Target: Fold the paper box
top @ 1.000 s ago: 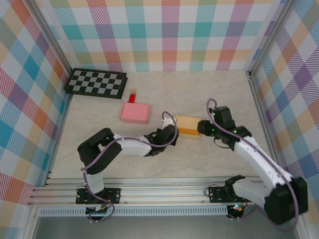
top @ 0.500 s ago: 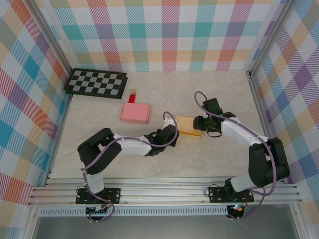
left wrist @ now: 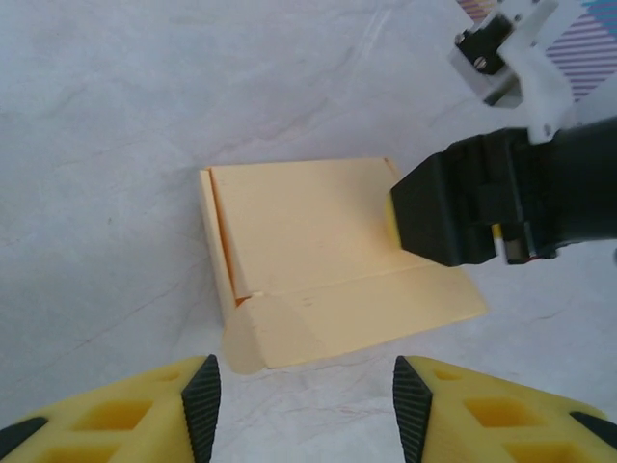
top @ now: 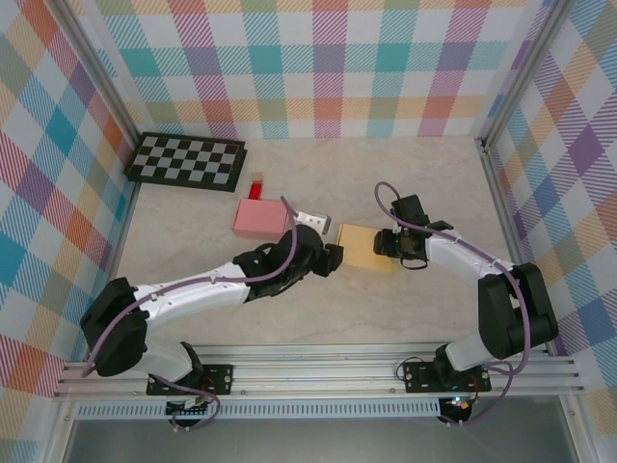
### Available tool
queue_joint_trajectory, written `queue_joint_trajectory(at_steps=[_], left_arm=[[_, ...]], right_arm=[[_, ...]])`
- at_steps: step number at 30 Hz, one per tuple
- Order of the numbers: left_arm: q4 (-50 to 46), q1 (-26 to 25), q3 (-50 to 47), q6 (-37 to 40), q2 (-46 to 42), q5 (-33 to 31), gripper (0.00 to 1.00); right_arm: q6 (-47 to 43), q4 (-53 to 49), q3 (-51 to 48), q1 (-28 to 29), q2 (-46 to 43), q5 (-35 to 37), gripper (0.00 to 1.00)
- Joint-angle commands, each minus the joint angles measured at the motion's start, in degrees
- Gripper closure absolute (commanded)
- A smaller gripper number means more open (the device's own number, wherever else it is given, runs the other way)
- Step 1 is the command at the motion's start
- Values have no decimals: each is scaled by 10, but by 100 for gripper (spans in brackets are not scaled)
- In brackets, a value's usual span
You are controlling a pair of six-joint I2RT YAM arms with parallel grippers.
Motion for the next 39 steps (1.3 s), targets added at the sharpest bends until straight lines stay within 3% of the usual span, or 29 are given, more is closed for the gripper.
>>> queue_joint_trajectory(at_steps=[1,9,17,29,39], left_arm=[[-88,40,41,-58,53,81,47],[-56,90,123,-100,204,173,49],[-49,91,120,-113,258,174,53],[-88,92,113,-111,265,131,60],[-107,94,134,-114,242,134,57]], right_arm=[[-7,0,-7,-3,-11,-6,50],[-15,-6,-10,-3,-21,-12,52],[-30,-9,-27,-3,-22,4,52],[-15,-4,-17,-6,20,0,53],[3,-47,33,-6,-10,-31,54]])
